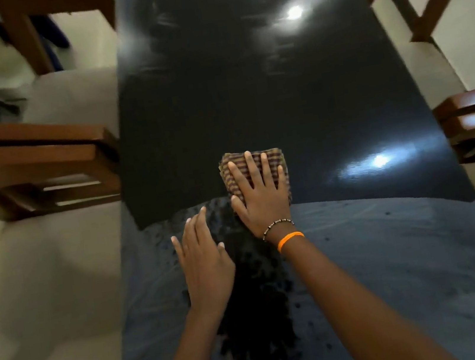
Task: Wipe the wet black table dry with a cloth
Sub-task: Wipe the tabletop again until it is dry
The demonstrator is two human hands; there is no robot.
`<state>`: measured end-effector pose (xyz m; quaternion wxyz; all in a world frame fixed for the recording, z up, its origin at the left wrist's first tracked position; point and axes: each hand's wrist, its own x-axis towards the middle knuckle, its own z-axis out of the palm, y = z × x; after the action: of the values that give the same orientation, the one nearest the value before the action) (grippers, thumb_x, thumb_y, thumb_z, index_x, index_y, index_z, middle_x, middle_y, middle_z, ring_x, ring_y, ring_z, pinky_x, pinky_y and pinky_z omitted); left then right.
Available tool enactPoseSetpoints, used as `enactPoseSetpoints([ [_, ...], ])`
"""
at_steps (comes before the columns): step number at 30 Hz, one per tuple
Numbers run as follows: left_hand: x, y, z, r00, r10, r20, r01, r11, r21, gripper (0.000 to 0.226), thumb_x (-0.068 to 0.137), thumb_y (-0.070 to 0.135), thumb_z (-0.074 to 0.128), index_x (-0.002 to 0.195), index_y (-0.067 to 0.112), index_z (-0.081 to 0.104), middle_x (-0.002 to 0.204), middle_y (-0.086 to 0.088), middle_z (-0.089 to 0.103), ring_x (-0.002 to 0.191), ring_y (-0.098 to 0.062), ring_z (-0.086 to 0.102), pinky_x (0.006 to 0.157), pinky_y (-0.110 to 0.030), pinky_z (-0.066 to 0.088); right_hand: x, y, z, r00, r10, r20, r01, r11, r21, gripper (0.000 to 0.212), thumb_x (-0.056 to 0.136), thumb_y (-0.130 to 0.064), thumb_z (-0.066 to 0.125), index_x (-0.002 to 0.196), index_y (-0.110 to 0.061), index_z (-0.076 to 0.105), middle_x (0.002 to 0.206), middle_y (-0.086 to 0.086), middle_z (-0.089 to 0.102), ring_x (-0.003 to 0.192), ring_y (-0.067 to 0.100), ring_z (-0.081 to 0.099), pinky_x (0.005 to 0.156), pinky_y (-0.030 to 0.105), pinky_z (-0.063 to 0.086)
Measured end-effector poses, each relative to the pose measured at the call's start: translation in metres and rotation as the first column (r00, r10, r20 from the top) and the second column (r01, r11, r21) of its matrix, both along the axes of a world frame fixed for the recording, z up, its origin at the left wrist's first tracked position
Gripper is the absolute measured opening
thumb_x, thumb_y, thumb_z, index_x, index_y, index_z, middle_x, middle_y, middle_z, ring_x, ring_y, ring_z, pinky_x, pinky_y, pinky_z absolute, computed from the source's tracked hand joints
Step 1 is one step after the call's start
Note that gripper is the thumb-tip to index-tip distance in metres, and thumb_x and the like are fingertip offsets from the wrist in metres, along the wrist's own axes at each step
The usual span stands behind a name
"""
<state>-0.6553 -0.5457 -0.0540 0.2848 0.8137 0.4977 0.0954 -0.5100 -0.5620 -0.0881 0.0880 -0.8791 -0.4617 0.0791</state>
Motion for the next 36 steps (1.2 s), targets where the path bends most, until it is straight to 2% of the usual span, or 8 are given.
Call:
enactPoseSetpoints([
  [3, -0.052, 0.025, -0.002, 0.994, 0.103, -0.019, -0.103, 0.995, -0.014, 0.067, 0.085, 0.004, 0.055, 0.144, 0.015, 0.026, 0.145, -0.006, 0.034, 0.141, -0.020, 0.022, 0.116, -0.043, -0.001, -0.054, 0.043, -0.001, 0.994, 0.109, -0.015, -0.109, 0.994, -0.021, 0.067, 0.082, -0.051, 0.017, 0.147, -0.033, 0.017, 0.158, 0.005, 0.009, 0.145, 0.031, 0.004, 0.113, 0.056, 0.000],
  [9, -0.119, 0.055, -0.010, 0.980, 0.199, -0.001, -0.199, 0.977, -0.082, 0.067, 0.084, 0.000, 0.055, 0.144, 0.012, 0.027, 0.144, -0.008, 0.035, 0.136, -0.026, 0.029, 0.118, -0.046, 0.009, -0.140, 0.100, 0.000, 0.946, 0.323, -0.020, -0.324, 0.946, -0.020, 0.065, 0.081, -0.049, 0.028, 0.143, -0.030, 0.032, 0.155, 0.006, 0.024, 0.143, 0.033, 0.020, 0.113, 0.057, 0.012],
  [13, -0.134, 0.058, -0.013, 0.963, 0.242, 0.122, -0.210, 0.951, -0.228, 0.066, 0.086, -0.003, 0.052, 0.144, 0.011, 0.025, 0.145, -0.012, 0.031, 0.136, -0.027, 0.029, 0.113, -0.045, 0.025, -0.120, 0.124, 0.001, 0.907, 0.422, 0.009, -0.420, 0.904, -0.074, 0.064, 0.084, -0.053, 0.025, 0.145, -0.038, 0.019, 0.158, -0.001, 0.009, 0.146, 0.027, 0.006, 0.114, 0.048, 0.002],
  [19, -0.150, 0.050, -0.012, 0.959, 0.233, 0.164, -0.177, 0.937, -0.301, 0.062, 0.093, 0.001, 0.042, 0.148, 0.015, 0.017, 0.152, -0.006, 0.023, 0.137, -0.021, 0.028, 0.107, -0.028, 0.028, -0.080, 0.183, 0.008, 0.941, 0.336, -0.049, -0.339, 0.926, -0.167, 0.061, 0.093, -0.049, 0.033, 0.147, -0.039, 0.005, 0.159, -0.004, -0.007, 0.146, 0.024, -0.008, 0.115, 0.049, -0.004],
  [25, -0.167, 0.044, -0.010, 0.931, 0.350, 0.107, -0.301, 0.897, -0.323, 0.059, 0.094, 0.002, 0.041, 0.148, 0.016, 0.019, 0.148, -0.003, 0.028, 0.132, -0.021, 0.035, 0.097, -0.025, 0.033, -0.138, 0.126, 0.001, 0.915, 0.403, -0.009, -0.402, 0.911, -0.092, 0.062, 0.088, -0.051, 0.024, 0.147, -0.036, 0.014, 0.159, 0.000, 0.002, 0.146, 0.029, -0.001, 0.114, 0.052, -0.001],
  [27, -0.168, 0.042, -0.008, 0.929, 0.356, 0.104, -0.306, 0.895, -0.326, 0.060, 0.093, 0.000, 0.040, 0.148, 0.016, 0.020, 0.150, -0.003, 0.027, 0.134, -0.021, 0.034, 0.099, -0.025, 0.032, -0.163, 0.094, -0.001, 0.883, 0.469, 0.001, -0.468, 0.881, -0.063, 0.066, 0.083, -0.053, 0.019, 0.146, -0.035, 0.020, 0.158, 0.002, 0.009, 0.145, 0.030, 0.006, 0.114, 0.052, 0.001],
  [30, -0.167, 0.038, -0.004, 0.939, 0.340, 0.059, -0.305, 0.898, -0.316, 0.061, 0.093, 0.000, 0.041, 0.148, 0.016, 0.019, 0.152, -0.003, 0.026, 0.135, -0.020, 0.033, 0.105, -0.032, 0.035, -0.175, 0.061, -0.004, 0.859, 0.510, 0.035, -0.509, 0.860, -0.041, 0.063, 0.084, -0.052, 0.027, 0.144, -0.034, 0.026, 0.156, 0.001, 0.019, 0.144, 0.029, 0.015, 0.112, 0.047, 0.001],
  [36, -0.145, 0.031, 0.004, 0.955, 0.273, 0.111, -0.215, 0.903, -0.373, 0.065, 0.094, 0.003, 0.041, 0.149, 0.017, 0.009, 0.154, -0.005, 0.021, 0.140, -0.020, 0.024, 0.107, -0.025, 0.023, -0.129, 0.023, -0.002, 0.941, 0.333, 0.055, -0.332, 0.943, -0.032, 0.067, 0.080, -0.051, 0.030, 0.145, -0.035, 0.025, 0.156, -0.001, 0.020, 0.144, 0.026, 0.017, 0.114, 0.047, 0.008],
])
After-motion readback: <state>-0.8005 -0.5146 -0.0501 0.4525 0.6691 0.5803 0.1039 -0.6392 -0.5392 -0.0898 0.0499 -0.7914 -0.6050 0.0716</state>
